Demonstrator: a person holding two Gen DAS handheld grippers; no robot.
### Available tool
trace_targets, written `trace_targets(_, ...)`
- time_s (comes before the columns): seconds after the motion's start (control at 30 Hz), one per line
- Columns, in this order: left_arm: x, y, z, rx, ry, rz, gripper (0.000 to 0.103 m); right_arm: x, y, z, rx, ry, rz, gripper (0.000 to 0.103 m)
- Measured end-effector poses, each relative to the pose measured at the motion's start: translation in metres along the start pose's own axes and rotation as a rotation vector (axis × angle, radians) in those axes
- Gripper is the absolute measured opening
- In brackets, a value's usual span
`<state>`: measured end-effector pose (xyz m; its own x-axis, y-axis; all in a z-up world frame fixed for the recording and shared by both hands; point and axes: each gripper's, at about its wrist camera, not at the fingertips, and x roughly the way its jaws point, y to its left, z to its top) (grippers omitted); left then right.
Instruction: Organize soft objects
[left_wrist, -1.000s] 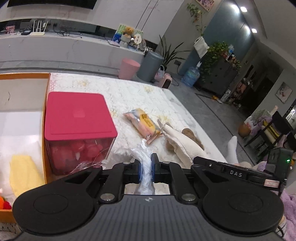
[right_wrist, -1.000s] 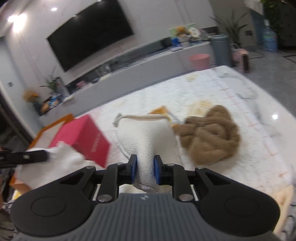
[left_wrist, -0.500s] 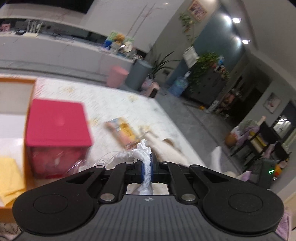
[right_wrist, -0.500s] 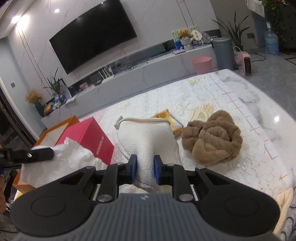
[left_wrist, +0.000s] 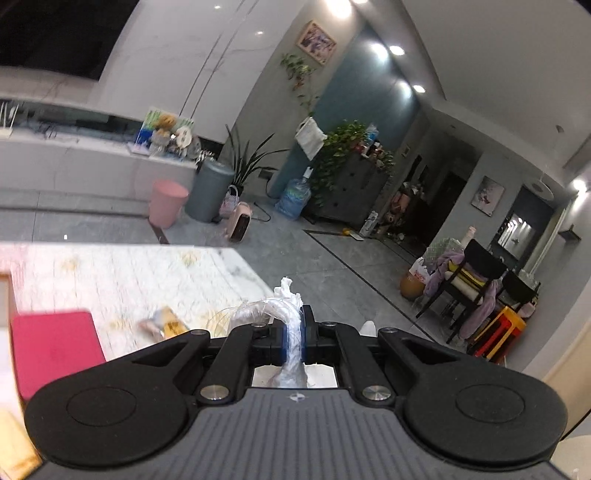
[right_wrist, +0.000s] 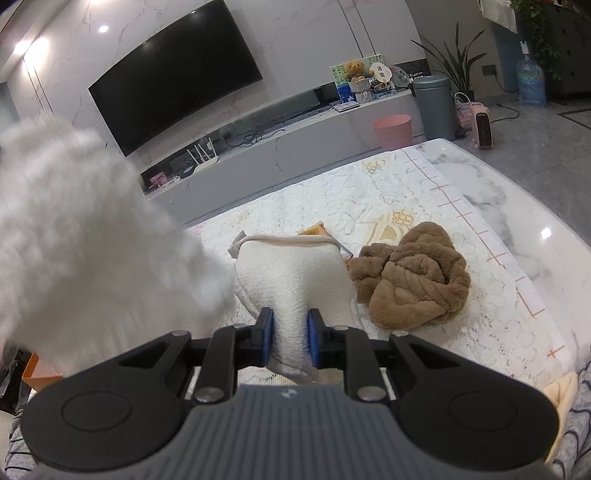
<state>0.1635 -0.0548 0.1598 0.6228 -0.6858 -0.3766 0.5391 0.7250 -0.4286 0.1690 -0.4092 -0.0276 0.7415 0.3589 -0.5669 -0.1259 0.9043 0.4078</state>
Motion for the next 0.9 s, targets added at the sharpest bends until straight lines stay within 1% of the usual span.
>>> trace_targets(0.17, -0.009, -0.015, 0.018, 0.072, -0.018, 0.067, 0.006, 0.0, -0.003, -0.001, 0.011, 0.001, -0.007, 0.018)
trace_targets(0.37, -0.011, -0.017, 0.029, 0.055, -0.029, 0.084, 0.006, -0.005, -0.004, 0.0, 0.011, -0.012, 0.008, 0.018)
trace_targets(0.47, -0.004, -0.01, 0.022, 0.041, 0.005, 0.08, 0.006, -0.006, -0.004, 0.0, 0.011, -0.014, 0.01, 0.018)
trace_targets(0.57, 0.017, 0.007, -0.001, 0.015, 0.083, 0.103, 0.006, -0.006, -0.005, -0.001, 0.016, -0.013, 0.006, 0.018)
trace_targets(0.6, 0.026, 0.014, -0.01, 0.003, 0.116, 0.109, 0.006, -0.006, -0.005, -0.001, 0.017, -0.012, 0.002, 0.018)
trace_targets(0.7, 0.057, 0.036, -0.04, -0.021, 0.235, 0.098, 0.006, -0.006, -0.005, 0.0, 0.015, -0.012, -0.007, 0.018)
trace_targets(0.83, 0.097, 0.06, -0.079, -0.019, 0.363, 0.163, 0.007, -0.007, -0.005, 0.001, 0.014, -0.012, -0.013, 0.018)
trace_targets(0.87, 0.103, 0.066, -0.086, -0.014, 0.39, 0.164, 0.01, -0.008, -0.006, 0.001, 0.014, -0.013, -0.019, 0.018)
trace_targets(0.9, 0.109, 0.069, -0.093, -0.003, 0.416, 0.163, 0.019, -0.009, -0.006, 0.001, 0.012, -0.013, -0.023, 0.018)
